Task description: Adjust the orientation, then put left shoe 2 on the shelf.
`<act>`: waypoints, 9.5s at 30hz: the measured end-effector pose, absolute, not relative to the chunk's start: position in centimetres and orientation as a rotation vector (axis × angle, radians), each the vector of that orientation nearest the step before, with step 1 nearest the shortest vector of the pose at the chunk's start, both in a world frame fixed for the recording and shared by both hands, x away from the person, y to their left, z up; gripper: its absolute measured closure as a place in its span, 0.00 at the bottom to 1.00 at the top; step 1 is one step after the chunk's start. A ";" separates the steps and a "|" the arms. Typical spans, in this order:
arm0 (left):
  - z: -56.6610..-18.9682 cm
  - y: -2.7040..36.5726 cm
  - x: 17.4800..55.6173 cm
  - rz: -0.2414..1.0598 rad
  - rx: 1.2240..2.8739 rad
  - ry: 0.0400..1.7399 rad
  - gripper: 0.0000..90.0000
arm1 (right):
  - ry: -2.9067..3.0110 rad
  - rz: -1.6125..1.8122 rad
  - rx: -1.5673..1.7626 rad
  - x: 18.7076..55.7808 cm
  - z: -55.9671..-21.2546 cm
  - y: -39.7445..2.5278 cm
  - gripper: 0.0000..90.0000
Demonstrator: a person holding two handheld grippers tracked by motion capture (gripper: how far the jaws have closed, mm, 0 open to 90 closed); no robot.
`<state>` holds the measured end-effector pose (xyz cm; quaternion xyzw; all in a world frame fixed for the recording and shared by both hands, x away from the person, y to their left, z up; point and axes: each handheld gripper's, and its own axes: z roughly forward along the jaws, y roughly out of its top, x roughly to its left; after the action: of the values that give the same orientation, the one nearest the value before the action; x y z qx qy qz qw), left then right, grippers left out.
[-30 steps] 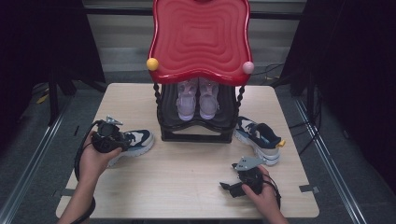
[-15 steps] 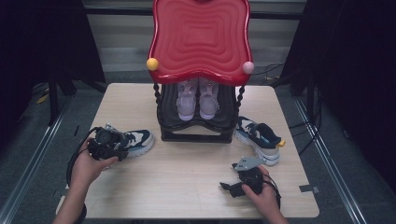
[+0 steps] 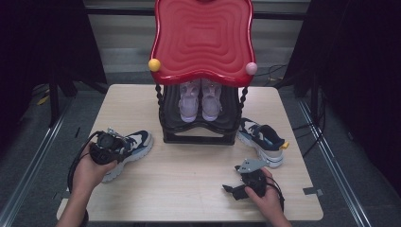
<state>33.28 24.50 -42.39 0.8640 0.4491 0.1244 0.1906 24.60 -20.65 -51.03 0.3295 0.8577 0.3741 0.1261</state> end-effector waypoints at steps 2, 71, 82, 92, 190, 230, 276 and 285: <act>-42.4 24.2 33.4 0.363 2.379 1.295 0.89 | 2.497 1.089 0.960 24.6 -51.0 -20.7 0.15; -42.6 16.9 32.7 0.097 2.397 1.093 0.77 | 2.497 1.089 0.959 24.6 -51.0 -20.7 0.15; -41.7 17.5 32.8 0.116 2.398 1.013 0.48 | 2.497 1.088 0.959 24.6 -51.0 -20.6 0.15; -41.6 18.5 31.5 0.151 2.448 0.914 0.46 | 2.497 1.089 0.958 24.6 -51.0 -20.6 0.15; -42.4 11.0 34.8 -0.323 2.873 0.851 0.76 | 2.498 1.089 0.958 24.6 -51.0 -20.7 0.15; -38.7 12.2 35.1 -0.289 2.883 0.883 0.85 | 2.497 1.091 0.962 24.6 -51.0 -20.6 0.15; -24.1 11.6 35.7 -0.131 2.985 0.738 0.85 | 2.497 1.090 0.960 24.6 -51.0 -20.7 0.15; -21.6 11.2 35.8 -0.072 2.996 0.702 0.85 | 2.500 1.088 0.960 24.6 -51.0 -20.7 0.15</act>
<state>35.84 11.23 -21.65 0.9729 0.2279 -0.0234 0.0317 24.60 -20.66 -51.01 0.3294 0.8582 0.3733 0.1252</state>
